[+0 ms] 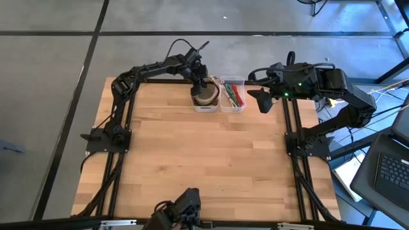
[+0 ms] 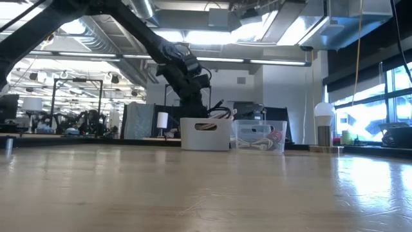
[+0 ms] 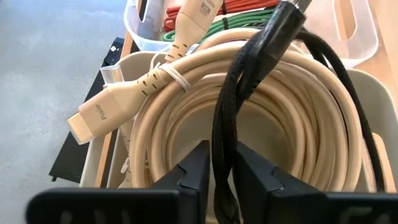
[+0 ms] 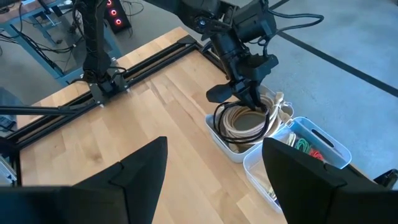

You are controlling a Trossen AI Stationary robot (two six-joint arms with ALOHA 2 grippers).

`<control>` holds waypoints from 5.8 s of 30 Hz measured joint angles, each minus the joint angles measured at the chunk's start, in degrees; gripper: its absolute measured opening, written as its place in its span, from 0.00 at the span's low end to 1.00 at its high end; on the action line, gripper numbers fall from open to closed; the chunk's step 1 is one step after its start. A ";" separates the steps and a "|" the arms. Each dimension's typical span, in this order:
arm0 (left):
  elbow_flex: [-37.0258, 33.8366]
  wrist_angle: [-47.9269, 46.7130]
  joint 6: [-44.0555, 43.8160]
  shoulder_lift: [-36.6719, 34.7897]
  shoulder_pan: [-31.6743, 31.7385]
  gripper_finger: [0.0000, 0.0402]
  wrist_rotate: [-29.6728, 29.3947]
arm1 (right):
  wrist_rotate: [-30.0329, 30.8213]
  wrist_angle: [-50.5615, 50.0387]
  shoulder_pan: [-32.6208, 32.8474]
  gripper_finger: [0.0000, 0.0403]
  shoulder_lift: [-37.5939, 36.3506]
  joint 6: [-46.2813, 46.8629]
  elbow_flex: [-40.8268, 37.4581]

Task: Pick & Place USB Port
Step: Put the black hdmi cable into the white bin, then return to Home Position

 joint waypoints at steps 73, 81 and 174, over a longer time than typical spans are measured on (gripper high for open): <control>-43.98 1.15 -46.77 -107.09 -5.62 0.00 -0.53 | 0.55 58.41 6.09 0.00 -41.48 -9.73 -59.81; -58.04 6.61 -56.31 -119.93 -5.64 0.00 -8.15 | 1.51 75.59 6.78 0.00 -47.43 -7.66 -75.69; -93.90 47.36 -34.40 -87.45 -11.93 0.00 -13.29 | -10.92 60.65 -2.09 0.00 -44.93 -26.16 -93.95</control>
